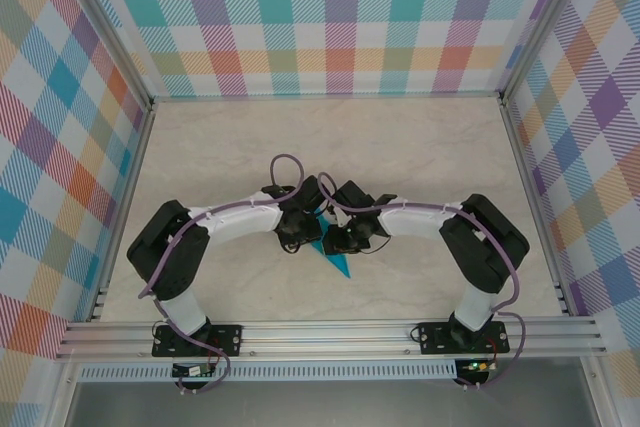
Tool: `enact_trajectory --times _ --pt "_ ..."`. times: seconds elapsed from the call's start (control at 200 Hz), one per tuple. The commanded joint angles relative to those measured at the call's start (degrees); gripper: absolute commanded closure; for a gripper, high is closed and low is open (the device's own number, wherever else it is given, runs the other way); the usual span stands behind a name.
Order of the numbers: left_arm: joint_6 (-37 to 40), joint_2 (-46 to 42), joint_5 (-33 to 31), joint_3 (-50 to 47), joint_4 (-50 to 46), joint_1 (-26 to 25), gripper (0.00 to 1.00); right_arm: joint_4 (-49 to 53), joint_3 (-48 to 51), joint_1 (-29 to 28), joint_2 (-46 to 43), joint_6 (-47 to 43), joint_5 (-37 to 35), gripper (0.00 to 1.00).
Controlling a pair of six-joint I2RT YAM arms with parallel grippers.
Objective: Fold a paper plane with a square sheet of paper (pick it up from the middle)
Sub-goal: Turn over a paper plane at the center of the table.
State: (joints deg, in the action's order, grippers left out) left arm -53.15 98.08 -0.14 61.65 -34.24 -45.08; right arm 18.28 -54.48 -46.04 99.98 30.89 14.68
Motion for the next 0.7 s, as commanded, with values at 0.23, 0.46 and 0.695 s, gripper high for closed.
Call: enact_trajectory --times 0.23,0.46,0.695 --pt "-4.58 -14.06 -7.92 -7.11 1.98 0.2 0.64 9.16 -4.19 -1.16 -3.3 1.22 -11.59 0.96" --pt "-8.35 -26.6 -16.23 -14.1 1.61 0.95 0.55 19.97 -10.81 -0.98 -1.72 6.3 -24.6 0.95" --pt "-10.92 -35.82 -19.63 -19.36 0.19 2.23 0.54 22.6 -17.4 -1.02 6.86 8.36 -25.08 0.91"
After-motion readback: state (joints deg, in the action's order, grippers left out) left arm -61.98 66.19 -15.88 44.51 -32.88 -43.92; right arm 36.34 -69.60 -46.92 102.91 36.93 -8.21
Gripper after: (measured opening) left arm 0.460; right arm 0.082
